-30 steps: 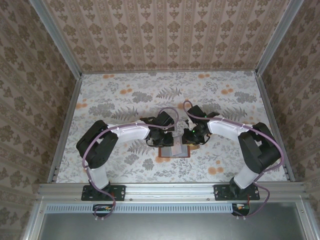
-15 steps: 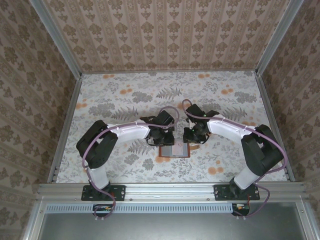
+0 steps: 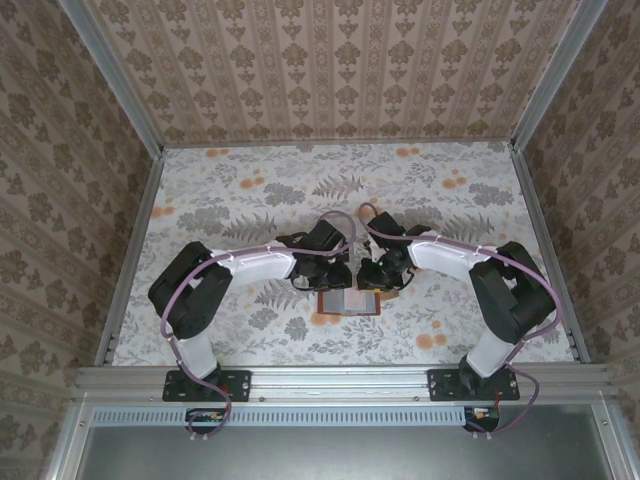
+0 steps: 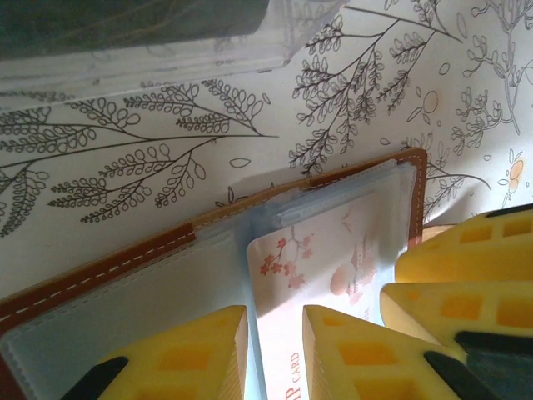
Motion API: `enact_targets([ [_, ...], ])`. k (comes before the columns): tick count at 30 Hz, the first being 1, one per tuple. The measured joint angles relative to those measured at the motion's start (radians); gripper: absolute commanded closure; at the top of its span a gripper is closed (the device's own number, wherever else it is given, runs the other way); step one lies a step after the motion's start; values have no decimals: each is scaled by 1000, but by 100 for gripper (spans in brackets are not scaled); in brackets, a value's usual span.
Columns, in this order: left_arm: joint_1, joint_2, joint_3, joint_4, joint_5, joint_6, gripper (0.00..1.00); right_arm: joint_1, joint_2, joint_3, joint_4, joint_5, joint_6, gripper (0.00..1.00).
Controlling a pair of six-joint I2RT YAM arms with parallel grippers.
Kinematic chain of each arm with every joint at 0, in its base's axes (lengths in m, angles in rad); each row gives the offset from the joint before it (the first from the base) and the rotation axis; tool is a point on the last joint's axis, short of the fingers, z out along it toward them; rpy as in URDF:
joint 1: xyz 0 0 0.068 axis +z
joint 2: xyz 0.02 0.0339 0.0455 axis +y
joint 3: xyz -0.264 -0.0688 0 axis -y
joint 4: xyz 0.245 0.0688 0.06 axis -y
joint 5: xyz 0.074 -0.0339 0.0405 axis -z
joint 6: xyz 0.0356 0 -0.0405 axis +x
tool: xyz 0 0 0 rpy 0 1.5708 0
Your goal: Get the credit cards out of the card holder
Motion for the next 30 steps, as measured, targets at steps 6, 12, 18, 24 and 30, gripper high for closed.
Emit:
enact_targets([
  [6, 0, 0, -14, 21, 15, -14, 75, 0, 16, -5, 13, -2, 0, 75],
  [12, 0, 6, -31, 45, 27, -25, 79, 0, 17, -6, 13, -2, 0, 75],
  [18, 1, 8, -42, 67, 34, -31, 82, 0, 18, -6, 14, -2, 0, 75],
  [24, 4, 8, -67, 109, 48, -48, 92, 0, 18, -6, 18, -2, 0, 75],
  [30, 16, -12, -87, 120, 55, -48, 97, -2, 18, -6, 21, -2, 0, 75],
])
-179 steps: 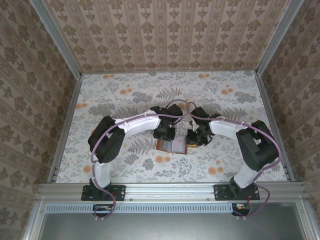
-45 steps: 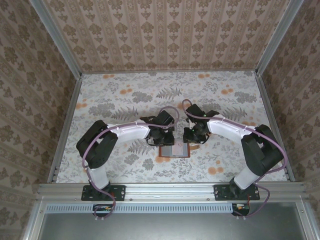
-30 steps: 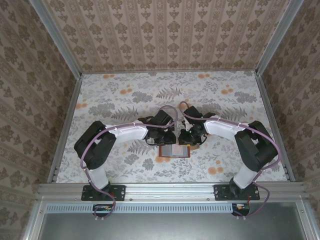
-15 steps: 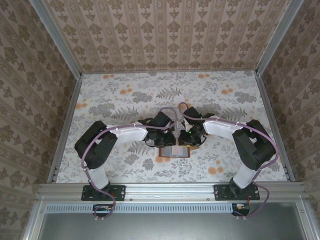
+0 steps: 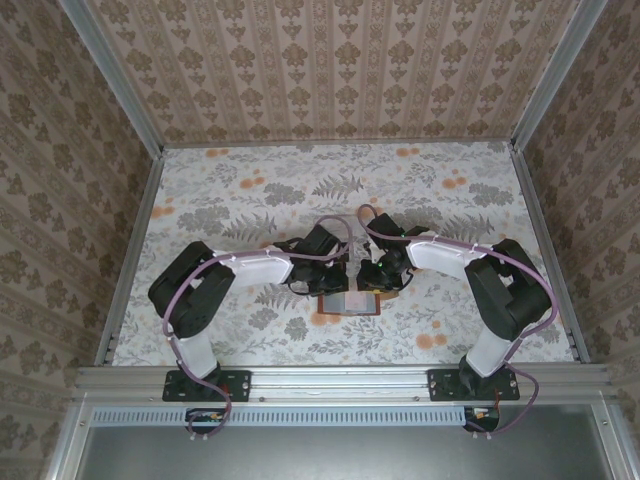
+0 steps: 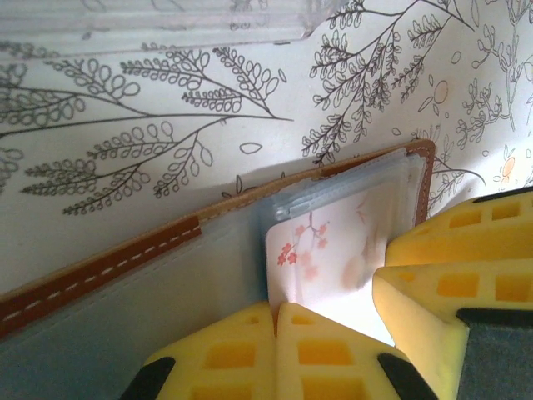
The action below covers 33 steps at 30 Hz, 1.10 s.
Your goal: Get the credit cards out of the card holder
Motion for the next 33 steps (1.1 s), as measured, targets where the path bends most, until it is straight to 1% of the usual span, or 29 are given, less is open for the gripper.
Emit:
enact_targets([
  [3, 12, -30, -16, -18, -5, 6, 98, 0, 0, 0, 0, 0, 0, 75],
  [10, 42, -104, -22, -118, -43, 50, 98, 0, 0, 0, 0, 0, 0, 75],
  [16, 44, -111, 5, -196, -71, 84, 97, 0, 0, 0, 0, 0, 0, 75],
  [23, 40, -111, 35, -220, -75, 87, 97, 0, 0, 0, 0, 0, 0, 75],
  [33, 21, -111, 45, -243, -123, 84, 96, 0, 0, 0, 0, 0, 0, 75],
])
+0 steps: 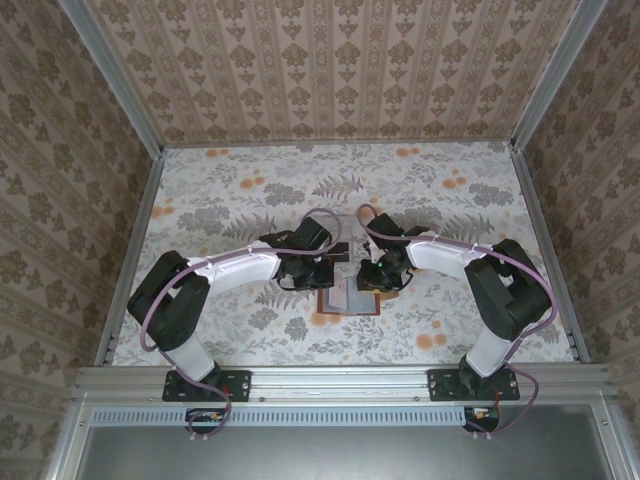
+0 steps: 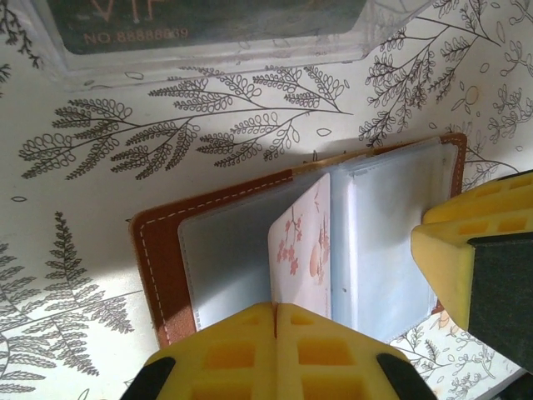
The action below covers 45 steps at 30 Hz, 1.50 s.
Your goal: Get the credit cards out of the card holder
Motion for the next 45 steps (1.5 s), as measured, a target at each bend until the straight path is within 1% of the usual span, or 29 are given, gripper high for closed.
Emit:
enact_targets([
  [3, -6, 0, 4, -4, -9, -2, 95, 0, 0, 0, 0, 0, 0, 75],
  [8, -15, 1, 16, -8, -8, -7, 87, 0, 0, 0, 0, 0, 0, 75],
  [13, -40, 24, 48, -7, -1, -8, 86, 0, 0, 0, 0, 0, -1, 75],
  [18, -60, 35, 51, -6, 2, -15, 87, 0, 0, 0, 0, 0, -1, 75],
  [26, -67, 37, 51, -12, -2, -27, 95, 0, 0, 0, 0, 0, -1, 75],
  [33, -67, 30, 86, -72, -47, -21, 97, 0, -1, 0, 0, 0, 0, 75],
  [37, -65, 8, 138, -148, -93, 21, 99, 0, -24, 0, -1, 5, 0, 75],
  [40, -60, -6, 181, -187, -111, 80, 100, 0, -76, 0, -1, 7, 0, 75],
  [42, -54, -13, 206, -209, -113, 143, 100, -2, -124, 0, -1, 8, 1, 75],
  [45, -38, -13, 255, -240, -103, 284, 100, -7, -198, 0, -1, 17, 2, 75],
])
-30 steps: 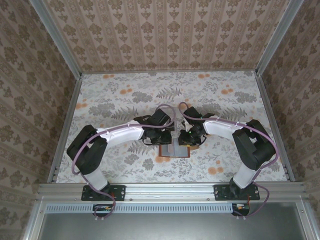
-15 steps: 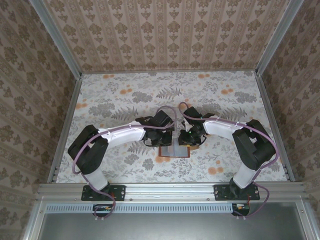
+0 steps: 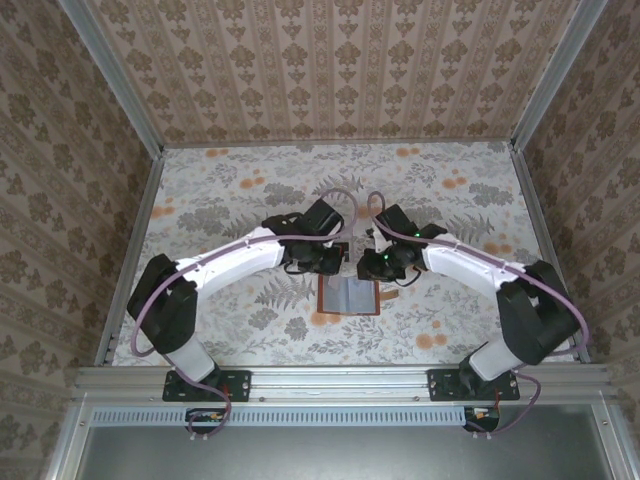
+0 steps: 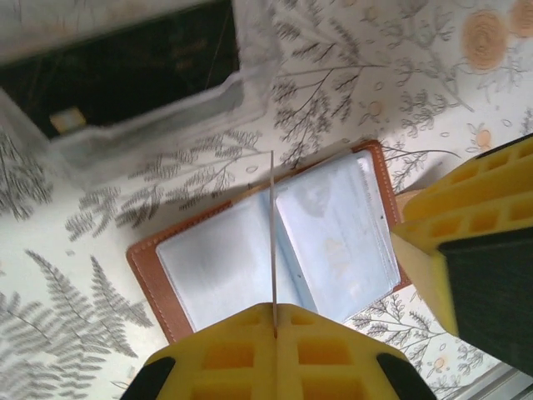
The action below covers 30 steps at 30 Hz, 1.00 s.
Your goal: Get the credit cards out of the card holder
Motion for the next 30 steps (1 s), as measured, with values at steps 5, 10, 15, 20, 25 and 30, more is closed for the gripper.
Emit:
enact_targets([
  [5, 20, 35, 148, -89, 43, 338, 100, -18, -62, 0, -32, 21, -1, 75],
  [10, 19, 151, 364, -236, 55, 702, 100, -40, -77, -1, -76, 43, -1, 75],
  [15, 22, 250, 492, -373, 53, 1015, 100, -55, -155, -13, -109, 66, -1, 75],
  [20, 56, 324, 608, -459, 51, 1210, 100, -75, -210, -30, -140, 87, -2, 75],
  [25, 102, 377, 669, -492, 27, 1328, 100, -103, -253, -55, -177, 97, -2, 75],
  [30, 127, 422, 704, -515, -17, 1393, 100, -122, -272, -63, -195, 97, -2, 75],
])
